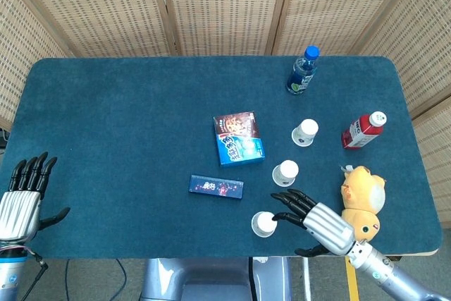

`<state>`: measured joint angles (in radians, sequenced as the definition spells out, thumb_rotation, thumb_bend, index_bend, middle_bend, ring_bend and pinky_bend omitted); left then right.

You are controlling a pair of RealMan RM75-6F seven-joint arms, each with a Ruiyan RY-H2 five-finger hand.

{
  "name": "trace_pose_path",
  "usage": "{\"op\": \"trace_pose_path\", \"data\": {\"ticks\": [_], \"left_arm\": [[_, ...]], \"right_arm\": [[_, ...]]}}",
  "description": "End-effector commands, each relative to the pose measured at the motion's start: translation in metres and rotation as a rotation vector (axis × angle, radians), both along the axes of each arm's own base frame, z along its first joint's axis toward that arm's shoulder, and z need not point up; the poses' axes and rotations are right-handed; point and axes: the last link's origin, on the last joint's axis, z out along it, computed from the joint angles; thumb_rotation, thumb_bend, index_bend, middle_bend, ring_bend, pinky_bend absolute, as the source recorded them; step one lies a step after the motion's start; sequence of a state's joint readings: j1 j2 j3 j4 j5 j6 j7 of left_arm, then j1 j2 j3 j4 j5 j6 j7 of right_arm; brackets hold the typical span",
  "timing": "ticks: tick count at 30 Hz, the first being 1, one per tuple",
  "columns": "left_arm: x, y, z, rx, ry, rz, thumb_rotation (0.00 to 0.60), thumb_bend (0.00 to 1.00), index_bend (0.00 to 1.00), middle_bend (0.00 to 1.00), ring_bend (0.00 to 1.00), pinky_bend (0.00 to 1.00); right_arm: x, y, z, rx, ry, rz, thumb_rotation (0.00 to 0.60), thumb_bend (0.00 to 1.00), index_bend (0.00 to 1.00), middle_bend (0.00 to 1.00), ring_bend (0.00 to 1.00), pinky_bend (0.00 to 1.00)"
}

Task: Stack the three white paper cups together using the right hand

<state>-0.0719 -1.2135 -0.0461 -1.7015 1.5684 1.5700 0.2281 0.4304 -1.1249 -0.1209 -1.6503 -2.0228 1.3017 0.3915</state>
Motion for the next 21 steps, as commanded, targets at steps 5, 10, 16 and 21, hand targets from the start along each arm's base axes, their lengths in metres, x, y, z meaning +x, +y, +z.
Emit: {"op": "trace_pose_path", "data": {"ticks": [5, 10, 16, 21], "left_arm": [[0.0, 0.0, 0.0, -0.003, -0.004, -0.002, 0.6, 0.08, 0.0, 0.0, 0.0, 0.0], [-0.001, 0.001, 0.0, -0.002, -0.005, 0.004, 0.6, 0.08, 0.0, 0.0, 0.0, 0.0], [-0.001, 0.0, 0.001, 0.0, -0.005, 0.001, 0.6, 0.08, 0.0, 0.0, 0.0, 0.0], [-0.001, 0.0, 0.002, 0.001, -0.008, 0.002, 0.6, 0.08, 0.0, 0.0, 0.0, 0.0]], "right_arm": [[0.004, 0.004, -0.012, 0.024, 0.016, 0.0, 0.6, 0.15, 0.29, 0.0, 0.0, 0.0], [0.005, 0.0, -0.025, 0.028, 0.033, -0.01, 0.6, 0.15, 0.3, 0.0, 0.0, 0.0], [0.006, -0.007, -0.04, 0.021, 0.032, -0.031, 0.6, 0.15, 0.31, 0.0, 0.0, 0.0], [0.009, -0.014, -0.048, 0.019, 0.034, -0.05, 0.6, 0.15, 0.31, 0.0, 0.0, 0.0]]}}
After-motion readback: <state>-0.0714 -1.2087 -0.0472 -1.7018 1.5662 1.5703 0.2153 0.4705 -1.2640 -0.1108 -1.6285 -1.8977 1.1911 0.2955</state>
